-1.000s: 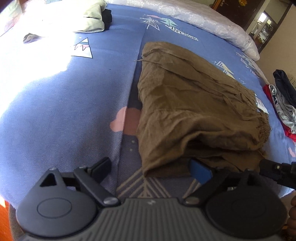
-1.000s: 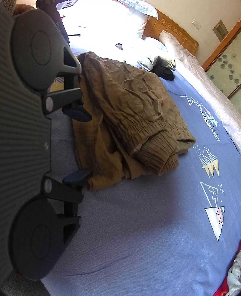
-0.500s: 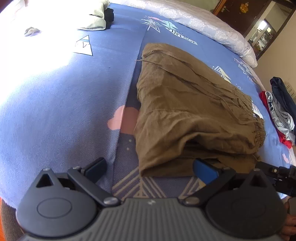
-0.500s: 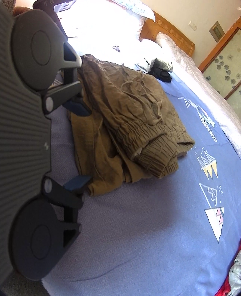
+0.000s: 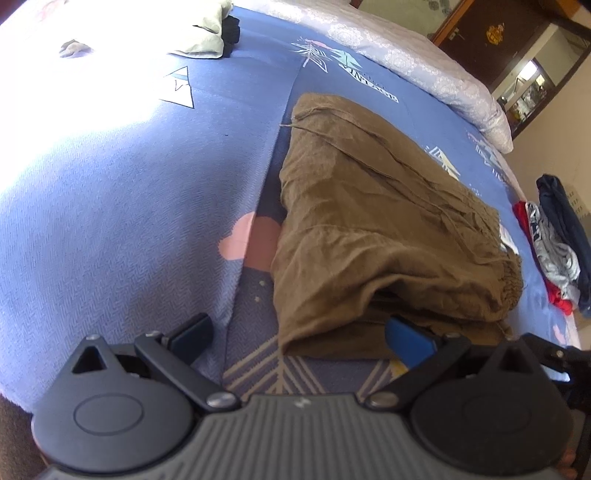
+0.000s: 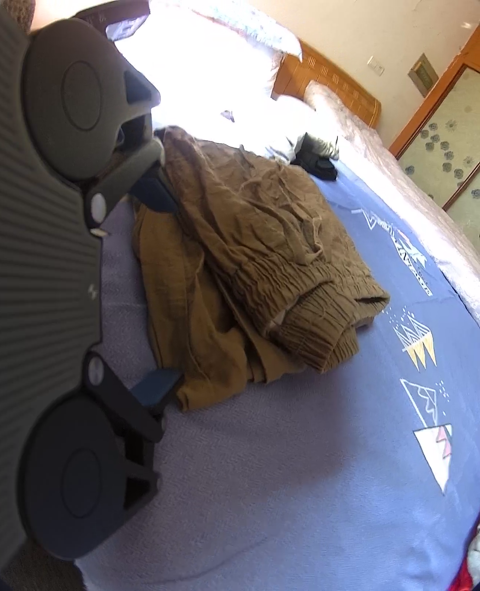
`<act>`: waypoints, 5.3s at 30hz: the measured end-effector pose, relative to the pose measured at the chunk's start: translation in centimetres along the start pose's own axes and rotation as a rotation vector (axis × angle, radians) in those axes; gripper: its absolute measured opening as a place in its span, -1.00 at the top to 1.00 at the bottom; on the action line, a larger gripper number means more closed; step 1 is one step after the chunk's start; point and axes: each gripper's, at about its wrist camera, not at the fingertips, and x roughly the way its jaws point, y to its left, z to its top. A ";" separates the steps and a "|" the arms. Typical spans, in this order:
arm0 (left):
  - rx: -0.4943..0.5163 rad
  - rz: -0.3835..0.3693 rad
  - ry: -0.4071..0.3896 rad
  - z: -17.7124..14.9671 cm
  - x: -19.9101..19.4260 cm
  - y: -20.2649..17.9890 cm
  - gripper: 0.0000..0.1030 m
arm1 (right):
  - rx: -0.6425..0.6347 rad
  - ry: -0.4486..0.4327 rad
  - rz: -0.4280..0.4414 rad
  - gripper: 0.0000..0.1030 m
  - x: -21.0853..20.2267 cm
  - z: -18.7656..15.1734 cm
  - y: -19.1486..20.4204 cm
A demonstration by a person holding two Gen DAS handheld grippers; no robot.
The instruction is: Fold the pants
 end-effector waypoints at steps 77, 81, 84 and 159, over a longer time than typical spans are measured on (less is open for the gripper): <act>-0.166 -0.142 -0.023 4.5 -4.6 5.8 -0.99 | -0.046 -0.142 0.024 -0.84 -5.2 2.5 -0.9; -0.169 -0.226 0.004 6.8 -2.7 5.1 -0.96 | 0.003 -0.171 0.028 -0.84 -4.5 4.4 -1.6; -0.180 -0.265 0.030 7.9 -0.7 4.2 -0.95 | 0.017 -0.150 0.033 -0.84 -3.2 5.5 -2.1; 0.135 0.070 0.057 5.7 5.0 -3.6 -0.21 | 0.191 -0.111 0.096 -0.50 -0.8 4.1 -5.1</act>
